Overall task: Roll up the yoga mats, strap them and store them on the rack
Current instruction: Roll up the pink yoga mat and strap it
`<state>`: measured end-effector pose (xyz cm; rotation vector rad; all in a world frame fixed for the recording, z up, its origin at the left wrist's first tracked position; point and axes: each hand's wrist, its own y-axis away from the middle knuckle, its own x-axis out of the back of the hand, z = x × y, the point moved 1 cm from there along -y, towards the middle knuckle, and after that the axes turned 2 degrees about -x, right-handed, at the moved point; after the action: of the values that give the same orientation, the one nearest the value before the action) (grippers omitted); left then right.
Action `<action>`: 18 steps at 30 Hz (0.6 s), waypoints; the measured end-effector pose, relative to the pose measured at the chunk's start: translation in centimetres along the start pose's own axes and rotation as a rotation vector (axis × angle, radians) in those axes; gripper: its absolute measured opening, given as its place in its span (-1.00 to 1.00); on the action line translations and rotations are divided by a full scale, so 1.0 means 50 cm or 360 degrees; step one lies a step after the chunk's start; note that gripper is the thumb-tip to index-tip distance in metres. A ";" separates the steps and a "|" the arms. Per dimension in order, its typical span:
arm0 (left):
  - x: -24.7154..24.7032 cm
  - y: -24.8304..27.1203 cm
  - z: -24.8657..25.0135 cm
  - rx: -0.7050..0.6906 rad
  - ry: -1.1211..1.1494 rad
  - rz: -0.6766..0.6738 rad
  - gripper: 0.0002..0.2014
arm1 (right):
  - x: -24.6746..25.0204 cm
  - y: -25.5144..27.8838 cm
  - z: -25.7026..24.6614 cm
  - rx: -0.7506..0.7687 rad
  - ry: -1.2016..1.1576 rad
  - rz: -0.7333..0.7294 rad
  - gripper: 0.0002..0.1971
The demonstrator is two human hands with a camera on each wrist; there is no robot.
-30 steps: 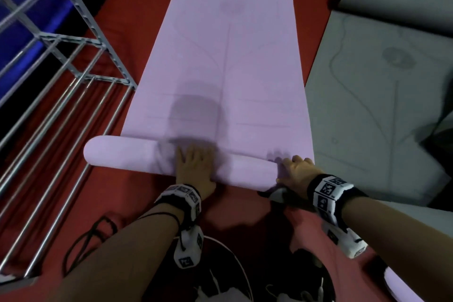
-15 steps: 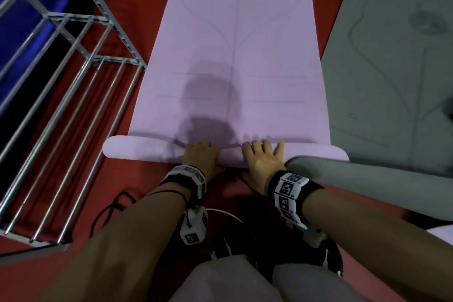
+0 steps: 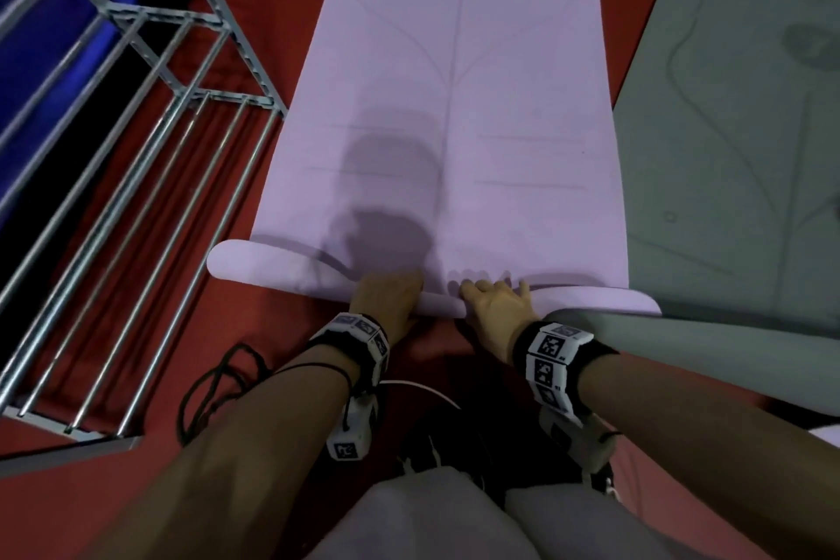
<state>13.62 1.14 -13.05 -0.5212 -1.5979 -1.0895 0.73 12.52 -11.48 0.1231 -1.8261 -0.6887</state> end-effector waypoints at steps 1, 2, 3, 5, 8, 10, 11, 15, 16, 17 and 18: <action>-0.001 -0.007 -0.001 0.0017 -0.0020 -0.0019 -0.69 | 0.004 -0.003 0.001 0.0011 0.0009 -0.0028 -0.52; -0.003 -0.014 -0.002 0.0037 -0.0039 -0.0048 -0.72 | 0.008 -0.006 0.001 0.0022 0.0042 -0.0038 -0.50; -0.005 -0.021 -0.004 0.0058 -0.0049 -0.0095 -0.75 | 0.012 -0.008 0.000 0.0042 0.0104 -0.0030 -0.47; -0.007 -0.035 -0.005 0.0081 -0.0020 -0.0212 -0.74 | 0.015 -0.009 -0.005 0.0099 0.0298 0.0050 -0.47; -0.015 -0.050 -0.001 0.0093 0.0017 -0.0319 -0.71 | 0.000 -0.012 -0.017 0.0073 0.0408 0.0095 -0.49; -0.025 -0.050 0.002 0.0143 0.0077 -0.0350 -0.70 | -0.015 -0.018 -0.024 -0.0011 0.0350 0.0056 -0.44; -0.029 -0.050 0.003 0.0176 0.0119 -0.0360 -0.69 | -0.023 -0.023 -0.026 -0.0034 0.0308 0.0038 -0.40; -0.037 -0.048 0.005 0.0233 0.0213 -0.0388 -0.69 | -0.036 -0.046 -0.009 0.0045 0.0186 -0.0051 -0.32; -0.036 -0.046 0.005 0.0226 0.0236 -0.0380 -0.71 | -0.033 -0.055 -0.003 0.0067 0.0153 -0.0092 -0.34; -0.036 -0.045 0.003 0.0223 0.0264 -0.0373 -0.72 | -0.030 -0.066 0.001 0.0081 0.0114 -0.0136 -0.39; -0.035 -0.044 -0.001 0.0219 0.0305 -0.0363 -0.73 | -0.024 -0.077 0.003 0.0089 0.0075 -0.0179 -0.46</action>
<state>12.47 0.39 -15.52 -0.1401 -1.5746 -1.1509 0.08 9.90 -14.47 0.2786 -1.8039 -0.7080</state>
